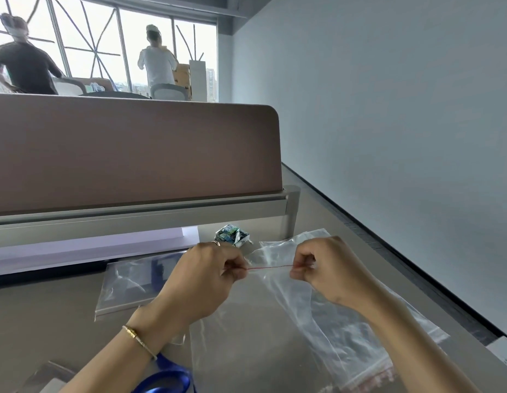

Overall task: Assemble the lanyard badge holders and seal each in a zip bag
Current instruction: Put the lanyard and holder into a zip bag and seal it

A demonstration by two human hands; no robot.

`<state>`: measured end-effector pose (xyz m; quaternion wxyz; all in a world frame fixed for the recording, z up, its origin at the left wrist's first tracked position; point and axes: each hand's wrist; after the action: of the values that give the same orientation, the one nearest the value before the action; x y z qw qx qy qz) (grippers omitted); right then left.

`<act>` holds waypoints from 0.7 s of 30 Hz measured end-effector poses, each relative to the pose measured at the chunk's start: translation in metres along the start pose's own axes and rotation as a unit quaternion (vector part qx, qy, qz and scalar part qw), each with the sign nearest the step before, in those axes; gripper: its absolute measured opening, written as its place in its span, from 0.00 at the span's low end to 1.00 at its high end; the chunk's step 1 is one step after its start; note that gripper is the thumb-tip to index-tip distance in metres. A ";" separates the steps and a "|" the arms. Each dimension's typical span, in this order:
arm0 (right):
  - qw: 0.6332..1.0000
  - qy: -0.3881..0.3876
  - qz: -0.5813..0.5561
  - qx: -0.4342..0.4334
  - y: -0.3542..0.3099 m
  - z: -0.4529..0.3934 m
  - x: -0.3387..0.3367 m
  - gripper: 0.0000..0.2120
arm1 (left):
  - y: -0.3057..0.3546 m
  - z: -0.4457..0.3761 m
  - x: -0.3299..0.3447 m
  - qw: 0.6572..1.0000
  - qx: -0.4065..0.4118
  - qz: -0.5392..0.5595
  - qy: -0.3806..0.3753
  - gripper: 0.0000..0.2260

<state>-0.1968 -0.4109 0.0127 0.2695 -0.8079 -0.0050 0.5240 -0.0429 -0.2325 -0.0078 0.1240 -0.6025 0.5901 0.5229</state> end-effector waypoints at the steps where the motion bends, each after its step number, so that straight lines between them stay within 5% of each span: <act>1: 1.000 0.001 0.003 -0.005 0.000 0.000 0.000 0.11 | 0.000 0.000 0.001 1.000 0.002 0.000 -0.002 0.07; 21: 0.998 -0.024 -0.035 0.048 0.013 -0.002 -0.008 0.08 | -0.008 -0.002 0.008 0.999 0.002 0.032 0.033 0.05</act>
<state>-0.2016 -0.4249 0.0143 0.3260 -0.7807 -0.0146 0.5330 -0.0368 -0.2365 -0.0170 0.0887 -0.6004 0.6134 0.5053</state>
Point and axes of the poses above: each hand's wrist, its own z-axis away from the middle knuckle, its own x-axis out of the palm, y = z × x, and after that the axes turned 1 degree about x, right-handed
